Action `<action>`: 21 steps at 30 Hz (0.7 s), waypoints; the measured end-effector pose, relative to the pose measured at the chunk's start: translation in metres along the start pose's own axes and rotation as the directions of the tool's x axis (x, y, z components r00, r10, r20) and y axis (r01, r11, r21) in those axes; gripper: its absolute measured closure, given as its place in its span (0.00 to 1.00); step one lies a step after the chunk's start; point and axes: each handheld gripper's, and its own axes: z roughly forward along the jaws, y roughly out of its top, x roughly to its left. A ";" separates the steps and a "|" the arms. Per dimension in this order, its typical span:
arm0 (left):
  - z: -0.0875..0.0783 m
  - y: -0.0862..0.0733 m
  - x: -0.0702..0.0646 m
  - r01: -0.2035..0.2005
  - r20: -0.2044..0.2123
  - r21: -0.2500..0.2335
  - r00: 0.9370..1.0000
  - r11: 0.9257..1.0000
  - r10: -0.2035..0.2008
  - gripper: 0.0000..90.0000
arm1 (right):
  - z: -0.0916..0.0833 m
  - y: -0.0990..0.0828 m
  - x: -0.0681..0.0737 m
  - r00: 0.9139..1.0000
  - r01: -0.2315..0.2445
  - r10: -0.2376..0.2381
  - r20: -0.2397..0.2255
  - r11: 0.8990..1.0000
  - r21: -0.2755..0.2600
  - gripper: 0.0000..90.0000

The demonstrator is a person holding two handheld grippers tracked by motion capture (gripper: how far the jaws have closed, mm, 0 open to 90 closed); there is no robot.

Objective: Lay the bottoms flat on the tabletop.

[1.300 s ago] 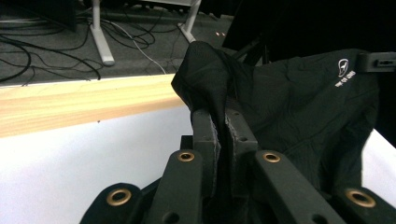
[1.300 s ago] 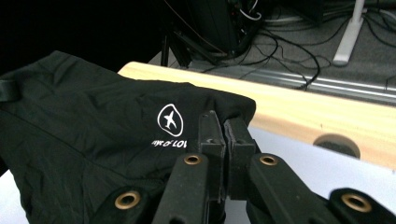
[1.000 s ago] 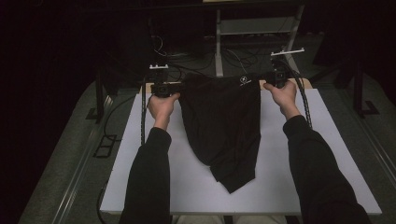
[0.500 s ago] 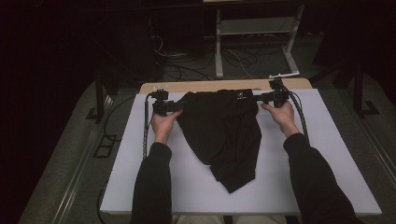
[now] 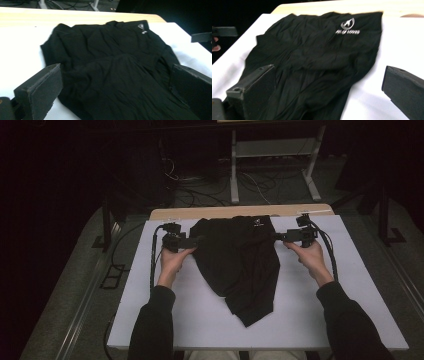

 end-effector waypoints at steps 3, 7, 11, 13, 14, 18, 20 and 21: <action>-0.005 -0.003 -0.007 -0.022 0.016 0.005 1.000 1.000 0.022 0.00 | -0.004 -0.011 0.002 1.000 0.009 -0.009 -0.003 1.000 0.017 0.00; -0.010 -0.010 -0.015 -0.026 0.048 -0.007 0.999 1.000 0.026 0.00 | -0.011 -0.022 0.008 1.000 0.023 -0.023 -0.018 0.999 0.024 0.00; -0.014 -0.020 -0.023 -0.038 0.073 0.004 0.997 0.999 0.037 0.00 | -0.017 -0.035 0.016 0.999 0.028 -0.027 -0.040 0.999 0.021 0.00; -0.016 -0.026 -0.026 -0.045 0.078 0.007 0.996 0.999 0.044 0.00 | -0.019 -0.042 0.022 0.998 0.038 -0.037 -0.049 0.999 0.024 0.00; -0.016 -0.029 -0.028 -0.044 0.085 0.006 0.995 0.999 0.043 0.00 | -0.020 -0.046 0.024 0.998 0.041 -0.040 -0.058 0.999 0.022 0.00; -0.021 -0.037 -0.035 -0.052 0.104 0.003 0.993 0.999 0.051 0.00 | -0.025 -0.057 0.038 0.996 0.058 -0.056 -0.069 0.998 0.030 0.00; -0.022 -0.039 -0.037 -0.054 0.108 0.000 0.993 0.999 0.054 0.00 | -0.026 -0.059 0.041 0.996 0.064 -0.062 -0.069 0.997 0.032 0.00; -0.024 -0.043 -0.042 -0.060 0.119 -0.001 0.991 0.998 0.059 0.00 | -0.029 -0.063 0.049 0.994 0.083 -0.081 -0.074 0.996 0.029 0.00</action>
